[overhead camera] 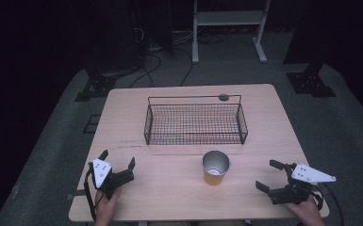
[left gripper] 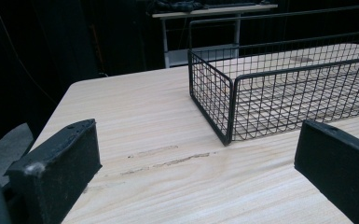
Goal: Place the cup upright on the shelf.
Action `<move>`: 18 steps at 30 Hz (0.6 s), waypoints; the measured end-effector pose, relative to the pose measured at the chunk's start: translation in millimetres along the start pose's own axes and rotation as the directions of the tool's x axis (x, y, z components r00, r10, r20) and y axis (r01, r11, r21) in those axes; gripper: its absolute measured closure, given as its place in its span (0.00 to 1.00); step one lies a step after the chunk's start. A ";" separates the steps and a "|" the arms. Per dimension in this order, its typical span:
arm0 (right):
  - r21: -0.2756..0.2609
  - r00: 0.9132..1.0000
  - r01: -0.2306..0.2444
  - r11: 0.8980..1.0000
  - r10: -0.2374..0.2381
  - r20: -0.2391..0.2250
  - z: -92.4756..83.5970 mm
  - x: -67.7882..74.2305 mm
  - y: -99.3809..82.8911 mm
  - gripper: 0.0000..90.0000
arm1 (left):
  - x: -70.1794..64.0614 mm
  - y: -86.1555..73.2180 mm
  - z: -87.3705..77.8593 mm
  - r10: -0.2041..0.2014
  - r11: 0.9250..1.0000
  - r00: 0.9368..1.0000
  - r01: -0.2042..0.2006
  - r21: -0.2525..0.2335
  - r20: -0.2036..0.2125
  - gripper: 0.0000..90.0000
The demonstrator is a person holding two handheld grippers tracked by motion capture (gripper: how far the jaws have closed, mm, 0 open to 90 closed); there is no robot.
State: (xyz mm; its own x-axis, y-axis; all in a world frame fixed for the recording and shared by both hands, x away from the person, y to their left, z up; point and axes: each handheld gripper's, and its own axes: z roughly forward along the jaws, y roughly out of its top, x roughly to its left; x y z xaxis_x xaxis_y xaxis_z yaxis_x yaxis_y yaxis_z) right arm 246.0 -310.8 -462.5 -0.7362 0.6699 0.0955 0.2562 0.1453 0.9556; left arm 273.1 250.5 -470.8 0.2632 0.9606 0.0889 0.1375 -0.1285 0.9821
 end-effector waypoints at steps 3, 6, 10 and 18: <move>0.005 1.000 0.007 1.000 -0.007 -0.008 2.6 2.8 2.3 0.01 | 0.0 0.0 0.0 0.000 1.000 1.000 0.000 0.000 0.000 0.00; 0.010 0.999 0.024 1.000 -0.024 -0.025 6.8 8.7 6.8 0.01 | 0.0 0.0 -0.1 0.001 1.000 1.000 -0.001 -0.001 0.000 0.00; 0.018 0.999 0.032 0.999 -0.032 -0.038 10.8 12.8 8.7 0.01 | -0.1 0.0 -0.2 0.001 1.000 1.000 -0.001 -0.001 0.000 0.00; 0.042 0.996 0.053 0.998 -0.050 -0.070 22.8 22.5 12.7 0.01 | 0.1 -0.1 -0.3 0.001 1.000 1.000 -0.001 -0.001 0.002 0.00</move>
State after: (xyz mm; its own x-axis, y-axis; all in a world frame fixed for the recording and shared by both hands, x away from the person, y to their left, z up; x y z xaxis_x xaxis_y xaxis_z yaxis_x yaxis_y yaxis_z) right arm 246.9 -277.3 -454.5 -0.7900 0.6094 0.0673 0.2431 0.2106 0.9469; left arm 272.8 250.7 -470.8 0.2649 0.9601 0.0894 0.1362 -0.1290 0.9822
